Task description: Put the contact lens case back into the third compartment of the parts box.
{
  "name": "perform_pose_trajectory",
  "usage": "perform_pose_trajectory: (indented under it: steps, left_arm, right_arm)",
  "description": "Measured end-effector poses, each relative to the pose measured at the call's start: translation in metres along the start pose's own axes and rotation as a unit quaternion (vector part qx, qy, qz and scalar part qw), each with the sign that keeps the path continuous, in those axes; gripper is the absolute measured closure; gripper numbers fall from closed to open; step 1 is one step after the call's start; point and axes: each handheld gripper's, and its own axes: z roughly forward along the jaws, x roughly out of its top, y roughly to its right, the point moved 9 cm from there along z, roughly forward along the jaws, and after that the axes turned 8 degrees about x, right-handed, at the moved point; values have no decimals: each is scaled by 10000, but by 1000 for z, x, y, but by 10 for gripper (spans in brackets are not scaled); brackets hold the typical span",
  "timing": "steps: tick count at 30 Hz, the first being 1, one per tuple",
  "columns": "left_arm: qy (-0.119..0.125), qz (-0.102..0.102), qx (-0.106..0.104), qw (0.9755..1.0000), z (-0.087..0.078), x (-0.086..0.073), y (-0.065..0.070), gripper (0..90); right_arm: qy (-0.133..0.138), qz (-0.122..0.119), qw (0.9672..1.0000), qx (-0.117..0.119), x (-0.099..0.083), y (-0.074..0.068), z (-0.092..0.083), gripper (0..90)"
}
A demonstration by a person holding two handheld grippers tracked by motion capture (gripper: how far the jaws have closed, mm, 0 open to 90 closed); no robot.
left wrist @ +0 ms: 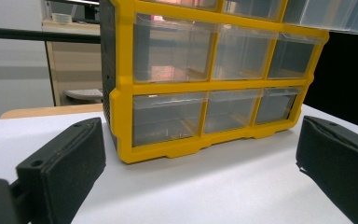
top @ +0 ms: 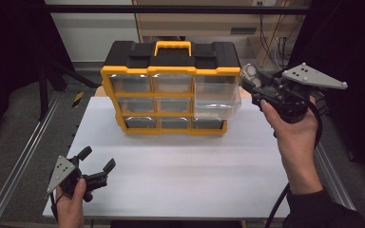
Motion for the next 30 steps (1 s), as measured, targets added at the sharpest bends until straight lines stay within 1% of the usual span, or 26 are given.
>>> perform_pose_trajectory:
  steps: [1,2,3,4,8,15,19,30]
  left_arm:
    - [-3,0,-3,10000,0,0,0,11]
    - [-4,3,-7,10000,0,0,0,12]
    - [-8,5,-9,10000,0,0,0,12]
    - [-9,12,-7,10000,0,0,0,11]
    - [-18,0,0,10000,0,-1,0,12]
    - [-20,-2,1,10000,0,-1,0,12]
    - [-26,5,0,10000,0,-1,0,13]
    - [-30,4,-2,10000,0,-1,0,13]
  right_arm:
    - [-12,-51,10000,13,1,-1,2,491]
    - [-105,-131,9999,21,0,-4,7,491]
    - [-105,-131,9999,21,0,-4,7,491]
    - [-168,-183,9997,20,0,-4,10,491]
    - [-170,-237,9996,58,4,-7,13,491]
    - [-226,-188,9994,169,4,-12,23,490]
    - [-320,-214,9990,243,1,-15,30,490]
    - [-431,-287,9980,355,-1,-24,42,490]
